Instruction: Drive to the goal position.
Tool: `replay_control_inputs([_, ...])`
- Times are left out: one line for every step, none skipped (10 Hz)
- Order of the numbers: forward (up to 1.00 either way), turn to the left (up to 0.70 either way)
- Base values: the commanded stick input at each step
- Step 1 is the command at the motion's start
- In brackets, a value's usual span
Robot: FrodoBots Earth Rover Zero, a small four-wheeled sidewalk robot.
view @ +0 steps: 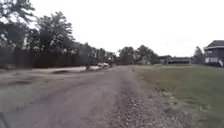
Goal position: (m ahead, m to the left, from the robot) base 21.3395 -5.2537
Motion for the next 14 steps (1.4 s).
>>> replay_control_inputs([0.7,0.0])
replay_control_inputs([0.7,0.0])
replay_control_inputs([0.7,0.0])
replay_control_inputs([0.7,-0.04])
replay_control_inputs([0.7,-0.3])
replay_control_inputs([0.7,-0.35])
replay_control_inputs([0.7,-0.35])
replay_control_inputs([0.7,-0.04])
replay_control_inputs([0.7,0.0])
replay_control_inputs([0.7,0.0])
replay_control_inputs([0.7,0.0])
replay_control_inputs([0.7,0.0])
replay_control_inputs([0.7,0.0])
replay_control_inputs([0.7,0.0])
